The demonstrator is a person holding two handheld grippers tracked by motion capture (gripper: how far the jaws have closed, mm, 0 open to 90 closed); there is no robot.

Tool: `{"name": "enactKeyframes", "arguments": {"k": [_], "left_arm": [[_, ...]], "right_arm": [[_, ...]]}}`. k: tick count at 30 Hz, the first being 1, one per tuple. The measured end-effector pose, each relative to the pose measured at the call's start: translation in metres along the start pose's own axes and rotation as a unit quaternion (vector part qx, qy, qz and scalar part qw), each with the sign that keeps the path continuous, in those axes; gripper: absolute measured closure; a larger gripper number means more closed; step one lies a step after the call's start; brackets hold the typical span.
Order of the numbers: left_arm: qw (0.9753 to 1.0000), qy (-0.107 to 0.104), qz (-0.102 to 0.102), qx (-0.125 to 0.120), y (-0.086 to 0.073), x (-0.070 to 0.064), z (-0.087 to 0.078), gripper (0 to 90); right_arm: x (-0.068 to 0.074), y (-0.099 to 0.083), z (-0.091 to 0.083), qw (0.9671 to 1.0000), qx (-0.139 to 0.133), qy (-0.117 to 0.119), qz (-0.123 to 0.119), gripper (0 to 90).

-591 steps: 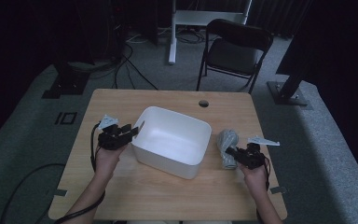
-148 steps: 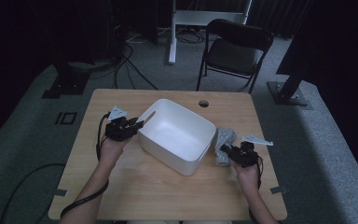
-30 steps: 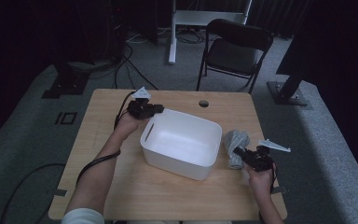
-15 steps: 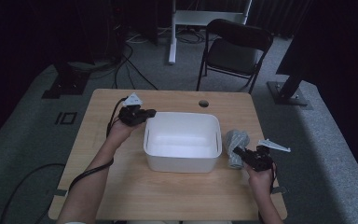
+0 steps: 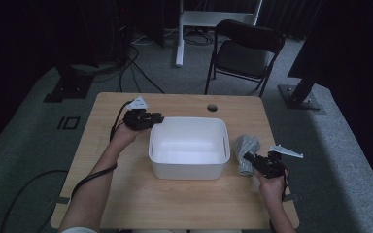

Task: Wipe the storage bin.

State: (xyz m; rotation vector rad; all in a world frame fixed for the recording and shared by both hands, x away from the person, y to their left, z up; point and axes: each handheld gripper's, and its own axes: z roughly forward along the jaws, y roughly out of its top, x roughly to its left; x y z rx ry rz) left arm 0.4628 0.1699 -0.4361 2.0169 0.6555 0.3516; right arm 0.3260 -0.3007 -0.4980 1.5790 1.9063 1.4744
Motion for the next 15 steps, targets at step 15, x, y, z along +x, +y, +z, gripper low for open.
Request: {"name": "enactKeyframes", "arguments": {"k": [15], "left_arm": [[0.9996,-0.006,-0.026,-0.011,-0.0047,-0.0042,0.0011,78.5]], "right_arm": [[-0.0008,0.0003,0.0009,1.0,0.001,0.0,0.002,76.4]]}}
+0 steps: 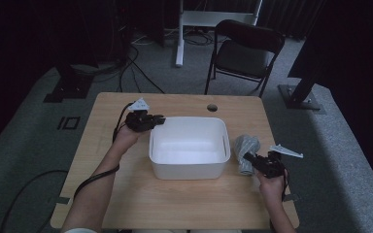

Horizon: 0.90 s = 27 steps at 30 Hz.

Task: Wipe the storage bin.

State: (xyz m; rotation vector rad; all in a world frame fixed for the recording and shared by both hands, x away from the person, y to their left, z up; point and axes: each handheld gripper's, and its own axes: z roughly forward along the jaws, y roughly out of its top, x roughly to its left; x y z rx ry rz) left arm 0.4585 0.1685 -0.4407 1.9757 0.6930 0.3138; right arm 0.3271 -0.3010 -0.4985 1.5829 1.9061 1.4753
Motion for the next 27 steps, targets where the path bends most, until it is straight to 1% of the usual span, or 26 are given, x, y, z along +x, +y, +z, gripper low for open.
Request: {"name": "enactKeyframes", "arguments": {"k": [2,3,5,7,8,10,12,13,15,17,19,20,21,22,25,26,27], "left_arm": [[1.0,0.006,-0.001,-0.001,-0.003,-0.002,-0.004,79.8],[0.9999,0.012,-0.006,0.0,-0.004,-0.003,-0.007,80.3],[0.9998,0.021,-0.006,-0.001,-0.008,-0.005,-0.013,81.9],[0.9995,0.03,-0.013,-0.003,-0.011,-0.007,-0.017,82.2],[0.9991,0.039,-0.017,-0.003,-0.013,-0.008,-0.021,82.2],[0.9987,0.044,-0.026,-0.008,-0.016,-0.01,-0.026,82.2],[0.9981,0.053,-0.029,-0.008,-0.018,-0.013,-0.029,82.2],[0.9983,0.051,-0.029,-0.008,-0.019,-0.013,-0.031,82.1],[0.9981,0.055,-0.026,-0.01,-0.021,-0.014,-0.032,81.8],[0.9982,0.05,-0.028,-0.019,-0.022,-0.013,-0.032,80.6],[0.9985,0.04,-0.031,-0.022,-0.022,-0.01,-0.03,79.7],[0.9986,0.04,-0.028,-0.021,-0.021,-0.009,-0.029,76.2],[0.9988,0.035,-0.029,-0.02,-0.02,-0.009,-0.027,75.9],[0.999,0.031,-0.025,-0.021,-0.02,-0.008,-0.026,75.9],[0.9992,0.03,-0.017,-0.019,-0.017,-0.009,-0.021,75.9],[0.9993,0.029,-0.018,-0.017,-0.017,-0.009,-0.019,76.1],[0.9992,0.034,-0.017,-0.015,-0.016,-0.01,-0.019,76.2]], "right_arm": [[0.0,0.0,0.0,1.0,0.0,0.001,0.0,76.4],[0.0,0.0,0.001,1.0,0.0,0.001,-0.001,76.4],[0.001,0.0,0.001,1.0,0.001,0.001,-0.001,76.5],[0.002,0.001,0.001,1.0,0.001,0.002,-0.002,76.4],[0.002,0.001,0.001,1.0,0.001,0.002,-0.002,76.4],[0.003,0.001,0.001,1.0,0.0,0.003,-0.003,76.4],[0.003,0.001,0.001,1.0,0.0,0.003,-0.004,76.4],[0.004,0.002,0.001,1.0,-0.001,0.003,-0.004,76.4],[0.004,0.002,0.002,1.0,-0.001,0.004,-0.005,76.4],[0.004,0.002,0.002,1.0,-0.001,0.005,-0.005,76.4],[0.005,0.002,0.002,1.0,-0.001,0.005,-0.006,76.4],[0.005,0.002,0.002,1.0,-0.001,0.005,-0.006,76.4],[0.005,0.002,0.001,1.0,-0.001,0.005,-0.006,76.4],[0.005,0.002,0.001,1.0,-0.002,0.005,-0.006,76.4],[0.004,0.002,0.0,1.0,-0.002,0.003,-0.005,76.4],[0.004,0.002,0.0,1.0,-0.003,0.003,-0.005,76.4],[0.004,0.002,0.0,1.0,-0.002,0.003,-0.004,76.4]]}}
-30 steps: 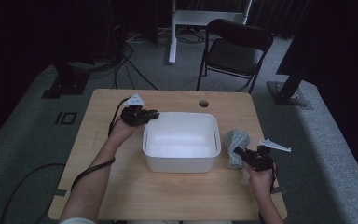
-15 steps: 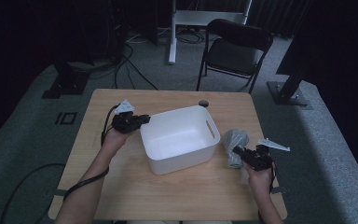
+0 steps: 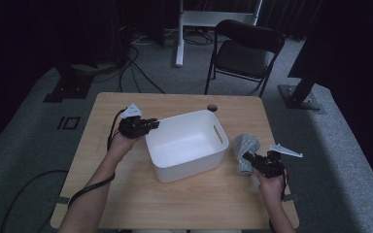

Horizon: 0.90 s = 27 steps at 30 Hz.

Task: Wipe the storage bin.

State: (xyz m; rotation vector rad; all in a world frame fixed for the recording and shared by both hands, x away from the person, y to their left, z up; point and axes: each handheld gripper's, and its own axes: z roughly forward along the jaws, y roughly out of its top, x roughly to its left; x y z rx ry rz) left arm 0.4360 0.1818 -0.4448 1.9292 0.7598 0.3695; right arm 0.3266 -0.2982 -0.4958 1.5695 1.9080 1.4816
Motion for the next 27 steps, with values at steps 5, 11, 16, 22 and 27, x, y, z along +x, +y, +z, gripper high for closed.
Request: {"name": "enactKeyframes", "arguments": {"k": [5,11,16,22,27], "left_arm": [[1.0,0.003,-0.009,-0.003,-0.002,-0.001,-0.002,79.4],[0.9998,0.015,-0.013,0.002,-0.005,-0.008,-0.009,82.5],[0.9994,0.026,-0.022,-0.007,-0.012,-0.014,-0.018,85.2],[0.9976,0.057,-0.038,-0.005,-0.019,-0.026,-0.03,85.5],[0.9957,0.078,-0.051,-0.002,-0.024,-0.038,-0.04,85.4]], "right_arm": [[-0.001,0.0,0.0,1.0,0.0,0.0,0.0,76.4],[0.0,0.0,0.0,1.0,0.001,0.0,-0.001,76.4],[0.002,0.0,0.001,1.0,0.001,0.001,-0.002,76.4],[0.002,0.0,0.002,1.0,0.001,0.002,-0.003,76.4],[0.004,0.001,0.002,1.0,0.002,0.003,-0.006,76.4]]}}
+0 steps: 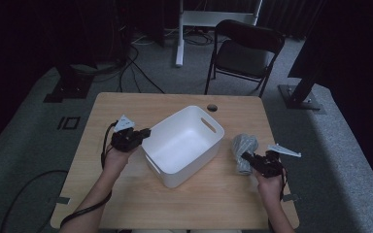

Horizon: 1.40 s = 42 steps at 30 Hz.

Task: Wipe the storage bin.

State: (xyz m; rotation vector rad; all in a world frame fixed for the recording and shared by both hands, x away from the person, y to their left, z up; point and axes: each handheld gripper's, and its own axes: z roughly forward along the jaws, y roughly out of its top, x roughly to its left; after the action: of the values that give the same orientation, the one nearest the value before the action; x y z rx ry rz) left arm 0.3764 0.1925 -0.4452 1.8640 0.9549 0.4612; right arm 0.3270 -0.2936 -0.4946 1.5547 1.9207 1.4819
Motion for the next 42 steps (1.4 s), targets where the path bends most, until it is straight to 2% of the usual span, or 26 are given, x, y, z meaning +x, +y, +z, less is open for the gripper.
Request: {"name": "enactKeyframes", "arguments": {"k": [10,16,19,24,26,29,31,42], "left_arm": [[0.9999,0.007,-0.011,-0.004,-0.015,-0.009,-0.023,85.0],[0.9994,0.025,-0.02,-0.008,-0.024,-0.015,-0.036,85.1],[0.9991,0.035,-0.018,-0.018,-0.028,-0.019,-0.038,85.2],[0.9985,0.03,-0.029,-0.034,-0.032,-0.018,-0.039,85.1],[0.9989,0.031,-0.019,-0.028,-0.03,-0.018,-0.039,85.0],[0.9986,0.033,-0.026,-0.033,-0.032,-0.019,-0.039,85.2],[0.9988,0.032,-0.022,-0.03,-0.031,-0.018,-0.038,85.3],[0.9995,0.007,-0.014,-0.027,-0.03,-0.013,-0.038,84.9]], "right_arm": [[0.006,0.0,0.001,0.9999,0.002,0.009,-0.007,76.4],[0.012,0.0,0.003,0.9998,0.004,0.017,-0.011,76.4],[0.018,0.001,0.003,0.9996,0.001,0.025,-0.015,76.4],[0.035,0.008,0.0,0.9983,-0.008,0.051,-0.027,76.4],[0.042,0.011,0.0,0.9976,-0.011,0.06,-0.034,76.4],[0.052,0.016,0.002,0.9966,-0.017,0.07,-0.04,76.4],[0.057,0.018,0.006,0.9961,-0.017,0.074,-0.044,76.4],[0.075,0.021,0.036,0.9949,-0.003,0.079,-0.062,76.5]]}}
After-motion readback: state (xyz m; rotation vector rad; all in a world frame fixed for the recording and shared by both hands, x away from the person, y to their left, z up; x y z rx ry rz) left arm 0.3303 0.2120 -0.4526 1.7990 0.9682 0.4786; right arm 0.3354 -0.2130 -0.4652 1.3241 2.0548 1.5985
